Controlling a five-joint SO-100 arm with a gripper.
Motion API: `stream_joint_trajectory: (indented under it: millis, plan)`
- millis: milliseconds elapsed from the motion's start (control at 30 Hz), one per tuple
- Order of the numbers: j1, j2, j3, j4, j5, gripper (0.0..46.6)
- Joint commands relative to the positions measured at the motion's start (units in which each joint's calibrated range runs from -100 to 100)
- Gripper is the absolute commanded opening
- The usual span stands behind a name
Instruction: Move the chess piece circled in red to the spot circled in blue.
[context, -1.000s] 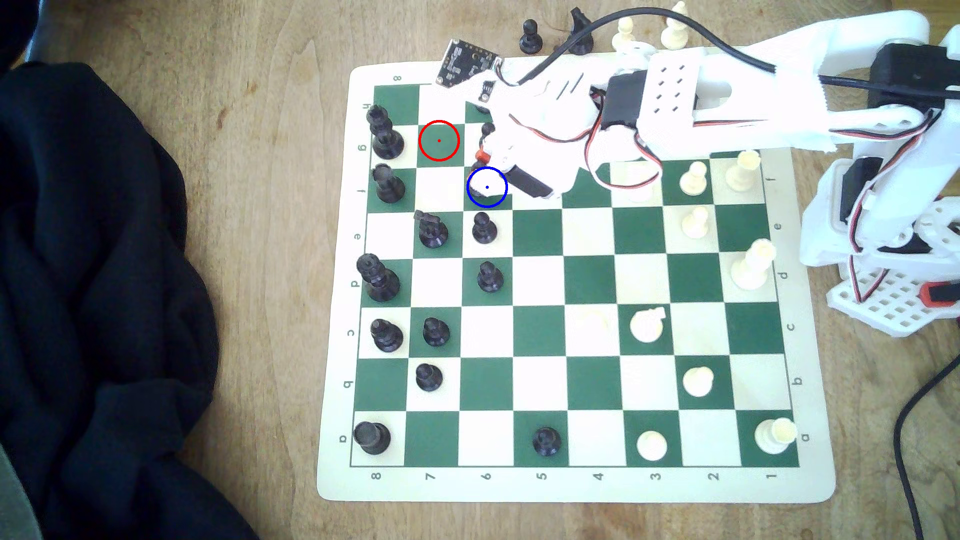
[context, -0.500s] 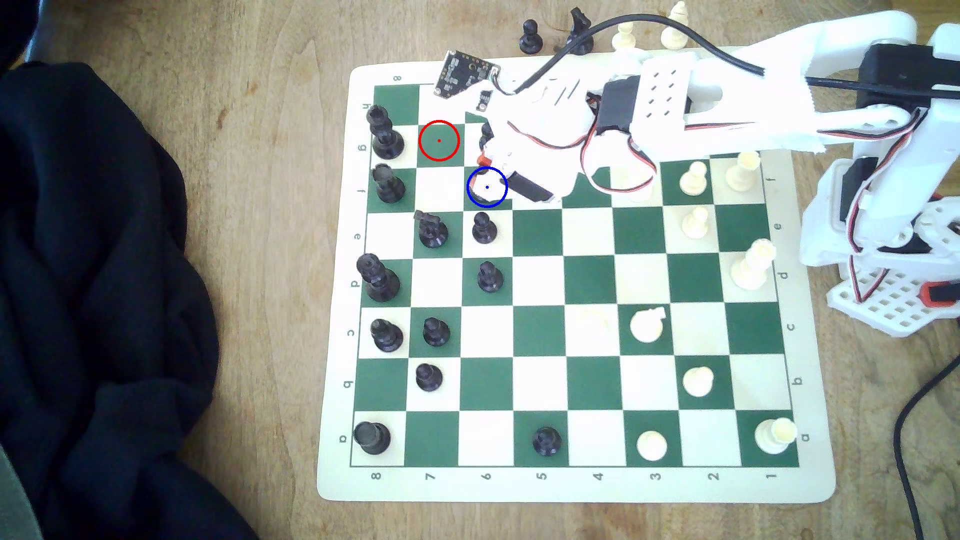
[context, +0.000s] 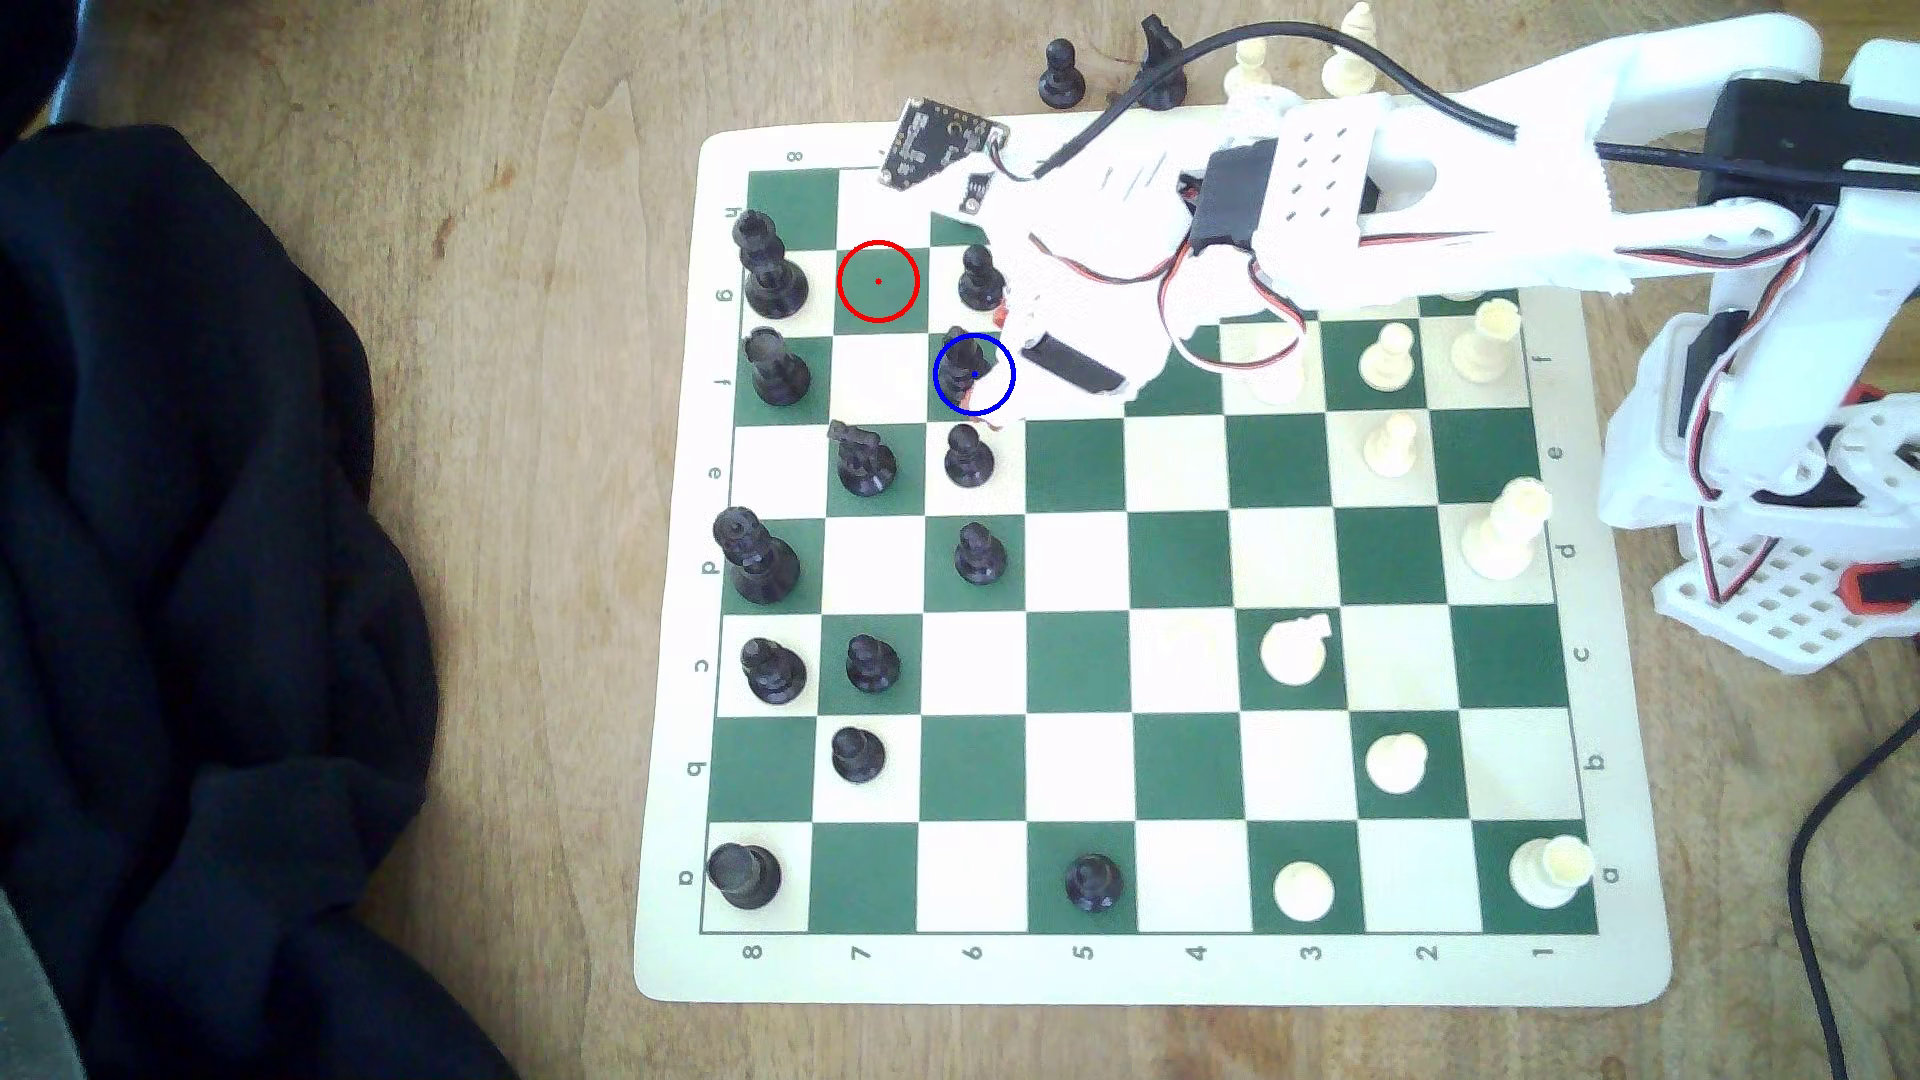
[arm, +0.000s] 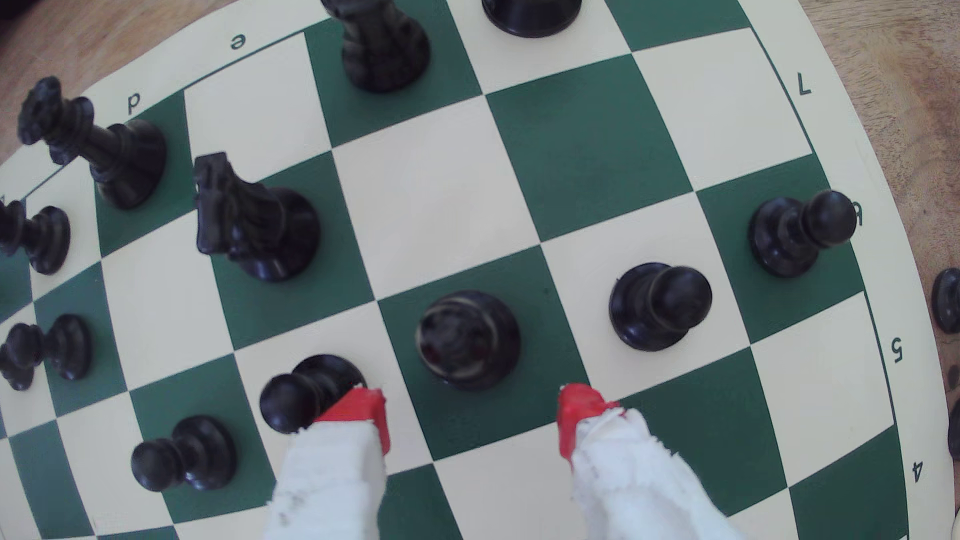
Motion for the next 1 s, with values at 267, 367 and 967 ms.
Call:
stream_joint_trajectory:
  millis: [267,367,967]
  plan:
    - [0.2,-27.3,6.1,11.9,0.0,17.5]
    - [-1.3,-36.0,12.2,14.2,0.2,17.8]
    - [-8.1,-78.4,52.8,-1.9,3.6,0.3]
